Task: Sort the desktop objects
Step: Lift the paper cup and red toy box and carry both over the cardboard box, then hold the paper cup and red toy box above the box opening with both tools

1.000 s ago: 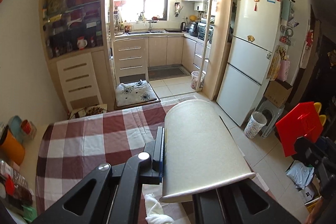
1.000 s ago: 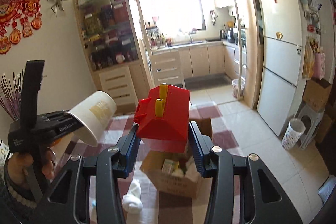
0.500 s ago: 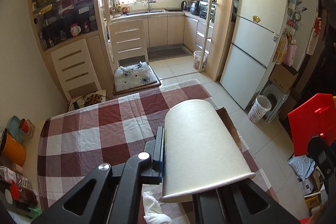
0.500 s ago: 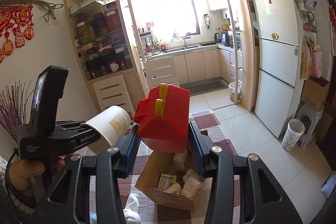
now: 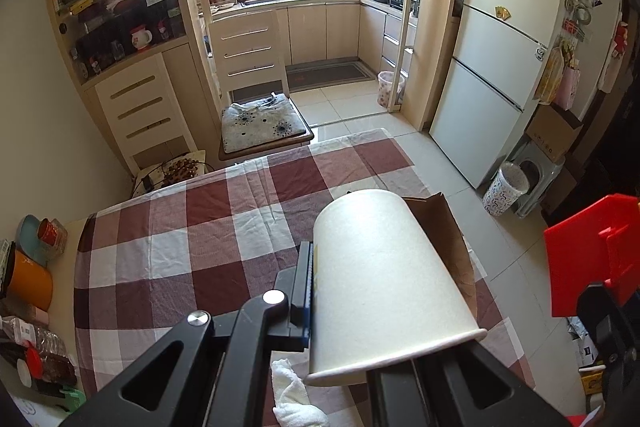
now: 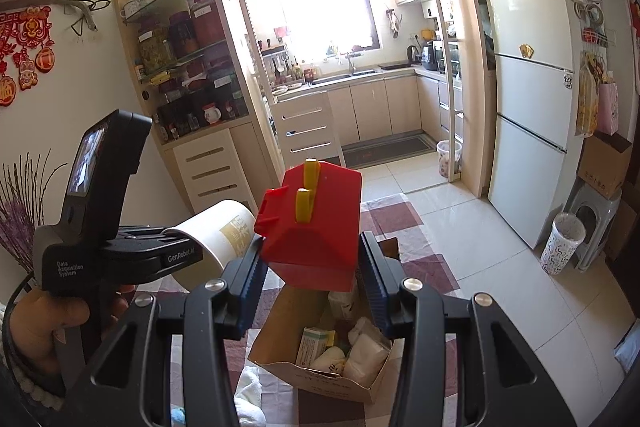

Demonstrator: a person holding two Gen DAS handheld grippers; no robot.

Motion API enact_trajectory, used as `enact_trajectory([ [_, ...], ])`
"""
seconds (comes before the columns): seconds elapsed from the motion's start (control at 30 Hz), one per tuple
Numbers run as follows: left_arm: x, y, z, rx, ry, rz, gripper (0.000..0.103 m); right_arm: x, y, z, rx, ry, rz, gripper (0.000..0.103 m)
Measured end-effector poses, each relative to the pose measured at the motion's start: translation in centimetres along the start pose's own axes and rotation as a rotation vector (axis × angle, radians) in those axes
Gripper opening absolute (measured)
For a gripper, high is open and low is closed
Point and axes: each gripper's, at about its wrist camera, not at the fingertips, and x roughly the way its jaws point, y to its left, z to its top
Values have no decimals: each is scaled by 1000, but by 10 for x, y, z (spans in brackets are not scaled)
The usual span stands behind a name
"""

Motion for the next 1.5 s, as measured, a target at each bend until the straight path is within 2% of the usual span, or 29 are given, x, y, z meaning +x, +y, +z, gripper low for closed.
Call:
enact_trajectory([
  [0.43,18,-7,14,14,34,-35,4,20,-6,-3,11,36,6,46],
  [0.83,42,-15,18,31,109,-56,4,38,-9,-8,17,76,-2,46],
  [1.5,53,-18,18,39,133,-66,4,48,-12,-7,19,98,6,46],
])
